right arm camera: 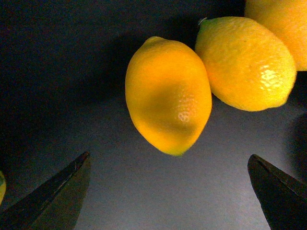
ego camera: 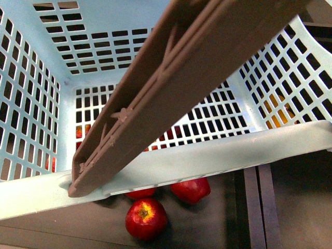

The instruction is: Pick lemon and mango into basket

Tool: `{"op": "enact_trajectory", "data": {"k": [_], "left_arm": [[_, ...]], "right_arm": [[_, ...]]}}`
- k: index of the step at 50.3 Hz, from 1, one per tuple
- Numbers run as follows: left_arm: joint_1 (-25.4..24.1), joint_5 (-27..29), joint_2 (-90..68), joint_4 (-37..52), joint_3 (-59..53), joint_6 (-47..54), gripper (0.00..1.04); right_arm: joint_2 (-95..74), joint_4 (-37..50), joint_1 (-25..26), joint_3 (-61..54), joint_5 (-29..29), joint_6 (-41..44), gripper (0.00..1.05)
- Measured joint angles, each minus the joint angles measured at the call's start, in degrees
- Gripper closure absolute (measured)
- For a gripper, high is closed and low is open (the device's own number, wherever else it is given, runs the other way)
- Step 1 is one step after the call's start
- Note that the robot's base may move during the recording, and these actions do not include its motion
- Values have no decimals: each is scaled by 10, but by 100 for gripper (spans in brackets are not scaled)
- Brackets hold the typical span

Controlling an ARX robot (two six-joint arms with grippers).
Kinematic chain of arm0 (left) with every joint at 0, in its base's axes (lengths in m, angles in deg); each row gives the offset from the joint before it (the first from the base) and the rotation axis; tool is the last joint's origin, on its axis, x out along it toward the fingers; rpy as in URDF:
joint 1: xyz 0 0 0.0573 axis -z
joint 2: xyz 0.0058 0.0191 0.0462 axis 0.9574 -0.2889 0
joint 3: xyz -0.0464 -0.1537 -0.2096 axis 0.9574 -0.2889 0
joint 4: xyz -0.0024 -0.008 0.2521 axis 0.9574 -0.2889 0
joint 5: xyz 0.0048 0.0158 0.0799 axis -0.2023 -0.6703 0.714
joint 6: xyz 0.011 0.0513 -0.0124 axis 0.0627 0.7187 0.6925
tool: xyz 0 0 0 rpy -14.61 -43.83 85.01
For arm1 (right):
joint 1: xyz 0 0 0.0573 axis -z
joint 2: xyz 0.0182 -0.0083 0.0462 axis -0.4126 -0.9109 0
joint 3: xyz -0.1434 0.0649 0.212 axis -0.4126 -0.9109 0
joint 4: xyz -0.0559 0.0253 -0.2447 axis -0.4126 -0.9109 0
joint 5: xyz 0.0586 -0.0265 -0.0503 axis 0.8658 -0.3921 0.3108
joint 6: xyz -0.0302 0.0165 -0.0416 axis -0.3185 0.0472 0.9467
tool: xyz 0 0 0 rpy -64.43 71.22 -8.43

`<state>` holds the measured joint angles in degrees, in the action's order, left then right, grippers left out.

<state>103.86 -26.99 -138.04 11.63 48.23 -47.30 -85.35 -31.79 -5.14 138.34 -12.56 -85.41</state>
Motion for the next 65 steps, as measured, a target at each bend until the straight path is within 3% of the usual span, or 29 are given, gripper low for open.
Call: {"op": "enact_trajectory", "data": {"k": [19, 55, 65], "left_arm": [[0, 0, 0, 0, 0, 0, 98], [0, 0, 0, 0, 0, 0, 98], [0, 0, 0, 0, 0, 0, 98]], "right_arm": [[-106, -70, 2, 173, 10, -6, 9], [-199, -134, 2, 310, -4, -37, 9], [-203, -143, 2, 318, -8, -52, 30]]}}
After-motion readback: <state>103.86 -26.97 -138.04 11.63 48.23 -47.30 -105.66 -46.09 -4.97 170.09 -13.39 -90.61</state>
